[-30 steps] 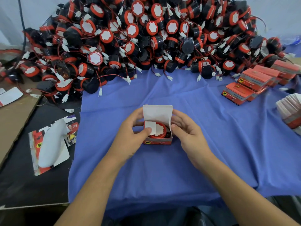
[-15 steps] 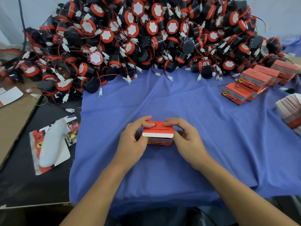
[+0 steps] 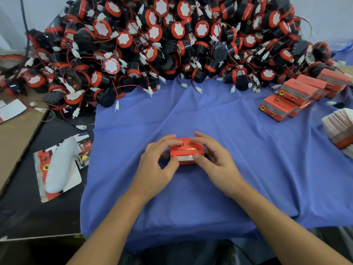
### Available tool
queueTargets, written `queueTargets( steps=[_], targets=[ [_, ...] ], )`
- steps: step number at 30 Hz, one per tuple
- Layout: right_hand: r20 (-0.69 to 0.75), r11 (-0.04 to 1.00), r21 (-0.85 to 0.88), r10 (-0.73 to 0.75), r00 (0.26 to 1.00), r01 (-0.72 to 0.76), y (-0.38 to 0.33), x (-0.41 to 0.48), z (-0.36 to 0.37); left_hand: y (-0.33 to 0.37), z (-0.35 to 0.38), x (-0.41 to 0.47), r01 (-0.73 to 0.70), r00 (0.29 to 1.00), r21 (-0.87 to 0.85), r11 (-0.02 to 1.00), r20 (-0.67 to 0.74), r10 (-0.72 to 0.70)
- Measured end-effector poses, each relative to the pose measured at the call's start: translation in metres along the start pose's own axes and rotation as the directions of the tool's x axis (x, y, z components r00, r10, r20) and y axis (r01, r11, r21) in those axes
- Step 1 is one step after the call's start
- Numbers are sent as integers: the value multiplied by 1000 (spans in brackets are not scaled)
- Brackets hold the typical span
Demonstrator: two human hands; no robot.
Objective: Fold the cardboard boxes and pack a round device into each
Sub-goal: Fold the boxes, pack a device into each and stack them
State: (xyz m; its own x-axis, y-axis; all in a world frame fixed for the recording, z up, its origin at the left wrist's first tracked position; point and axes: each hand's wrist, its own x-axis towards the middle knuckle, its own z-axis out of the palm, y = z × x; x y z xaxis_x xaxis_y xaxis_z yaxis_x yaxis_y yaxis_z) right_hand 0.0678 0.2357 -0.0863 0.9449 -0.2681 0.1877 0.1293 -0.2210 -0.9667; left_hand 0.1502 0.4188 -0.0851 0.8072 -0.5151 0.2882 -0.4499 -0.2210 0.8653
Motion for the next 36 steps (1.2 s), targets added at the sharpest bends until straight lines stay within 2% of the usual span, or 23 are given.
queueTargets(
  steps=[7,11,16,22,26,29,32,36],
  targets=[
    [-33,998,-49,-42,999,40,1,0,4,3,1,1,-17,998,30,999,-55,18],
    [-68,998,-55,-36,997,32,1,1,4,2,2,1,-82,993,82,993,-82,88],
    [-66,997,-54,-57,996,53,1,0,5,-1,4,-1,-62,992,36,997,-106,66],
    [-87,994,-100,-43,995,34,0,-1,6,1,5,-2,-88,988,126,988,-117,103],
    [-95,965,-250,-108,990,81,-2,-4,7,1,7,-3,-112,977,248,962,-149,152],
    [-105,879,-455,-213,971,144,-2,-11,11,2,8,-4,-126,968,286,950,-174,180],
    [-77,792,-581,-279,957,185,0,-17,18,4,7,-4,-92,968,270,958,-200,150],
    [-65,708,-673,-344,937,213,-1,-19,20,4,6,-2,-82,984,207,975,-138,112]
  ],
)
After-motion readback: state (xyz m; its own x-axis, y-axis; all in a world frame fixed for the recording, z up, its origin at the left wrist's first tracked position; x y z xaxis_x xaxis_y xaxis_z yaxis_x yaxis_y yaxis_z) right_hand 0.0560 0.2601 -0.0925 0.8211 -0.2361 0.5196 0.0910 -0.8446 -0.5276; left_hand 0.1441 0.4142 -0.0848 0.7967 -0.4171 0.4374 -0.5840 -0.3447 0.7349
